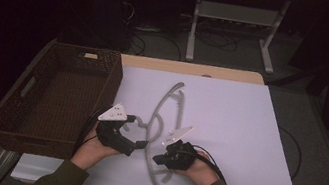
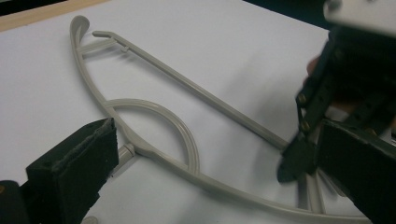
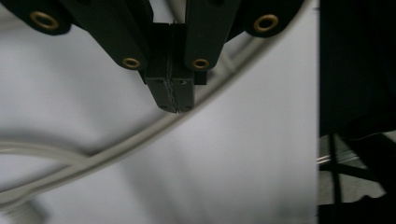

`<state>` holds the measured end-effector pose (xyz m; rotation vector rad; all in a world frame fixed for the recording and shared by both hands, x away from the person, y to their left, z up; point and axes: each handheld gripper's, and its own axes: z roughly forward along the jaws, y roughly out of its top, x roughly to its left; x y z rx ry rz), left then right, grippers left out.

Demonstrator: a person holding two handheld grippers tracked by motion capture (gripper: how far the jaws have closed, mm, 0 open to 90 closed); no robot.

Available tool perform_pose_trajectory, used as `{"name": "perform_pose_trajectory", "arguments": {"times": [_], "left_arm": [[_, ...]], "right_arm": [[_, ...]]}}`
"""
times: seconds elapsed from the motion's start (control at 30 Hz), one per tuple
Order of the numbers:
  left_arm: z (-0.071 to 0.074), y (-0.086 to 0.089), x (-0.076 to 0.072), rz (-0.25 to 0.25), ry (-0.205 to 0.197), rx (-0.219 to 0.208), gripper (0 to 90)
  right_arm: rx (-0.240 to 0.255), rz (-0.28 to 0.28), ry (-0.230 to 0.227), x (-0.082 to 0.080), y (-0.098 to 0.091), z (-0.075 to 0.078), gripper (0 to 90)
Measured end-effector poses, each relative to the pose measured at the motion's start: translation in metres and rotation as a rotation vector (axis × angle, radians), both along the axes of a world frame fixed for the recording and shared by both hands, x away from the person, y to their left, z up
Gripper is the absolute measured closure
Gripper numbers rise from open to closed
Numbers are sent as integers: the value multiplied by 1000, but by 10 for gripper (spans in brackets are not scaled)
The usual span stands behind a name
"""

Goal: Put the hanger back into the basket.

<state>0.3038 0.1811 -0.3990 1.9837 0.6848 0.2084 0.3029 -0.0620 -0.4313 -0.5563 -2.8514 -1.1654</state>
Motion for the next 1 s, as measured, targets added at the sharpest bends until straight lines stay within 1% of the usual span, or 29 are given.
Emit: {"name": "perform_pose_trajectory", "arguments": {"times": [0.03, 0.07, 0.1, 0.13, 0.17, 0.2, 0.23, 0.27, 0.3, 0.33, 0.37, 0.4, 0.43, 0.47, 0.5, 0.53, 0.57, 0.6, 0.63, 0.67, 0.7, 0.73, 0.77, 0.83, 0.87, 0.97, 1.0], "left_arm": [[0, 0, 0, 1, 1, -3, 0], [0, -1, 0, 1, 0, -6, 0], [0, 0, 0, -3, 1, 0, 0], [0, 0, 0, -3, 1, 0, 0], [0, -1, 0, -3, -1, -2, 0], [0, -1, 0, -3, 2, -4, 0], [-1, -2, 0, -5, 0, 0, 0], [-1, -2, 0, -6, 0, 2, 0], [-1, -2, 0, -7, 1, 5, 0], [-1, -2, -1, -7, 3, 4, 0], [-2, -2, -1, -6, 3, 3, 0], [-2, -2, 0, -6, 6, 2, 0], [-1, -2, 0, -6, 10, 7, 0], [-2, -2, 0, -6, 9, 5, 0], [-2, -2, 0, -2, 12, -4, 0], [-2, -2, 1, -10, 5, 5, 0], [-2, -2, 1, -8, 8, 4, 0], [-3, -1, 1, -9, 6, 7, 0], [-3, -1, 1, -8, 10, 4, 0], [-4, -1, 1, -7, 9, -1, 0], [-4, -1, 1, -6, 9, 1, 0], [-4, -1, 1, -6, 9, 4, 0], [-4, 0, 1, -8, 8, 9, 0], [-4, 0, 2, -2, 10, -3, 0], [-4, 0, 2, -1, 10, -6, 0], [-5, 1, 2, -3, 10, -6, 0], [-5, 0, 2, -6, 11, -5, 0]], "right_arm": [[0, 0, 0, 0, 0, 0, 894], [-9, -48, -3, 7, -5, 5, 894], [-12, -69, -15, 12, -8, 7, 894], [-12, -69, -15, 12, -8, 7, 894], [-8, -93, -9, 17, -11, 10, 894], [-5, -113, -22, 23, -14, 12, 894], [-13, -134, -29, 29, -16, 14, 894], [-28, -180, -55, 44, -19, 18, 894], [-28, -180, -55, 44, -19, 18, 894], [-18, -232, -58, 60, -21, 22, 895], [-18, -232, -58, 60, -21, 22, 895], [-17, -274, -72, 78, -22, 25, 894], [-17, -274, -72, 78, -22, 25, 894], [-14, -317, -81, 95, -21, 28, 894], [-16, -332, -91, 104, -20, 28, 894], [-16, -332, -91, 104, -20, 28, 894], [-19, -359, -89, 112, -18, 29, 894], [-17, -409, -101, 127, -15, 30, 894], [-29, -415, -116, 136, -15, 29, 894], [-29, -415, -116, 136, -15, 29, 894], [-39, -448, -110, 150, -13, 27, 894], [-39, -448, -110, 150, -13, 27, 894], [-49, -461, -105, 157, -12, 25, 895], [-65, -477, -106, 168, -9, 20, 895], [-87, -490, -99, 177, -8, 16, 895], [-105, -484, -97, 182, -7, 11, 895], [-116, -495, -90, 185, -5, 6, 895]]}}
